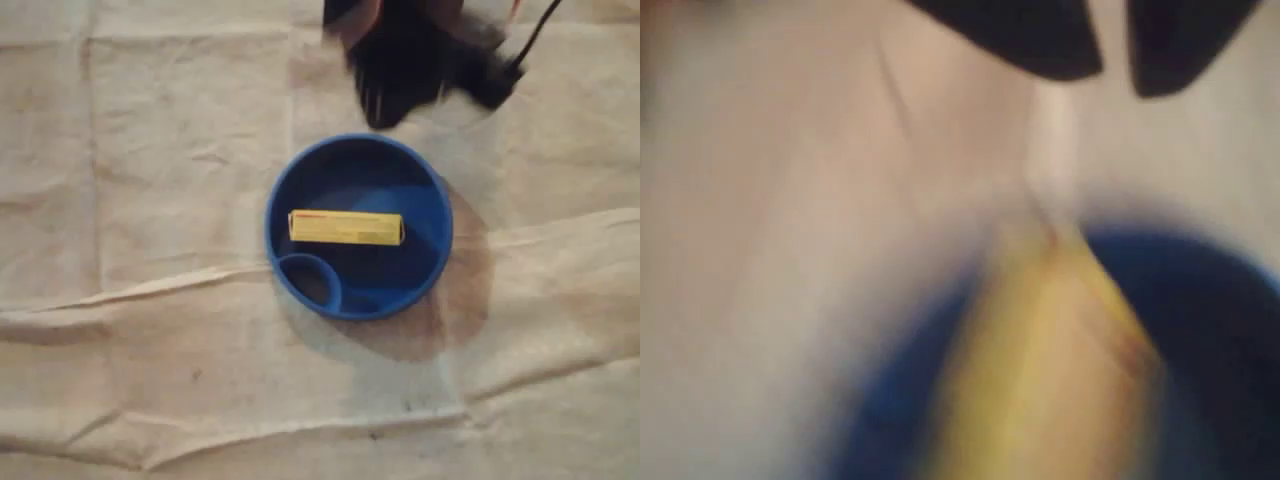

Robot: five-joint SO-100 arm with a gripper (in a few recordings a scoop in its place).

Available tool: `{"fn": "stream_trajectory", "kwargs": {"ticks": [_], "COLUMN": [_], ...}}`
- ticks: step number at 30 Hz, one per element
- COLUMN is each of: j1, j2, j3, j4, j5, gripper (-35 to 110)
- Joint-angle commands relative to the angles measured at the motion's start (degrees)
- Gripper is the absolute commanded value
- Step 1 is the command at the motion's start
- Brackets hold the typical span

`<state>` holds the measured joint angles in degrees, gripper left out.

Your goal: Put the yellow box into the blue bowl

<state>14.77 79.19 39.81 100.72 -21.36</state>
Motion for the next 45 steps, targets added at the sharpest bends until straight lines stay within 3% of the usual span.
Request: {"fn": "stream_trajectory", "kwargs": {"ticks": [1,10,23,31,45], "j1": [-0.4,-3.7,-13.1,-17.7,-20.5], "j2": [9.9,21.7,56.6,77.9,95.5], "j3": [-2.9,0.2,30.8,46.1,59.3], "j4": [0.2,0.4,0.1,0.1,0.1], "j5": [4.3,7.7,8.1,17.1,18.2], "gripper": [0,0,0,0,0]}}
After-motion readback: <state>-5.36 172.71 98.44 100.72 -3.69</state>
